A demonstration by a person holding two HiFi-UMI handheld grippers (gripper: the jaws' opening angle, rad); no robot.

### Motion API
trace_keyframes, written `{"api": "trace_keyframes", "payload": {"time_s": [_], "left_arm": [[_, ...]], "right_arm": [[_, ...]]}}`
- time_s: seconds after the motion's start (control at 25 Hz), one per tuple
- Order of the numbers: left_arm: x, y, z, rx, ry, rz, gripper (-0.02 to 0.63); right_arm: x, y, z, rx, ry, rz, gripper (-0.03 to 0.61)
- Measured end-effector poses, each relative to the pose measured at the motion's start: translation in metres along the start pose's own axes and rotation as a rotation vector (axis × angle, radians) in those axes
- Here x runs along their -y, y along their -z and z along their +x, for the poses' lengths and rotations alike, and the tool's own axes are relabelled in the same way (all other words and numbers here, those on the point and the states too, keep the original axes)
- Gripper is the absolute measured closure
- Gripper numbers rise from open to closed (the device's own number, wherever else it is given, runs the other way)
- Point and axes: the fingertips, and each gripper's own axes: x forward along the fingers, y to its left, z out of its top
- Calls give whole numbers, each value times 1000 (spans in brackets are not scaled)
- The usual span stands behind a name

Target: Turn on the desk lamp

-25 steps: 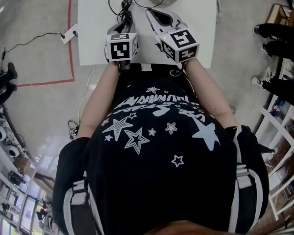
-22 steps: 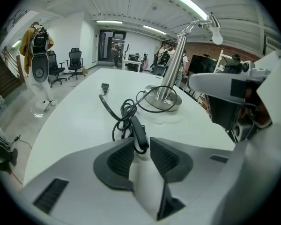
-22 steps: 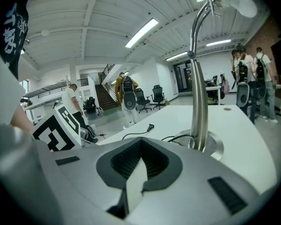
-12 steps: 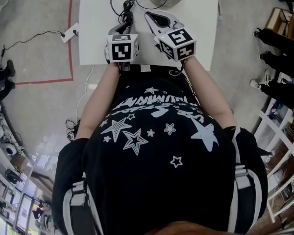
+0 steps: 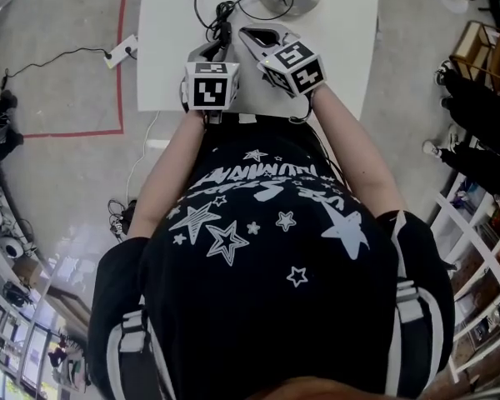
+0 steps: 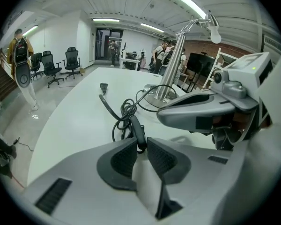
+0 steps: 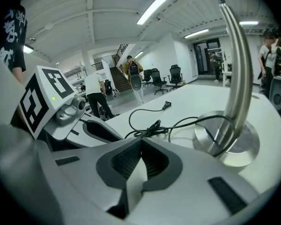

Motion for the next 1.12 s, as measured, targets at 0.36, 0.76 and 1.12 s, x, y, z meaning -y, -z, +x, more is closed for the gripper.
{"api": "trace_keyframes", "payload": {"time_s": [0.36,0.76,1.12], "left_arm": [[-6,4,2,-13,16,-28,535],[-6,4,3,-30,44,-41,535],[-6,3,5,-65,86,-31,535]], "right_arm": [[-5,10,27,-94,-70,-23,574],[-5,16,37,-152,-92,-49,574],[-2,17,41,-175,-118,-9,574]]}}
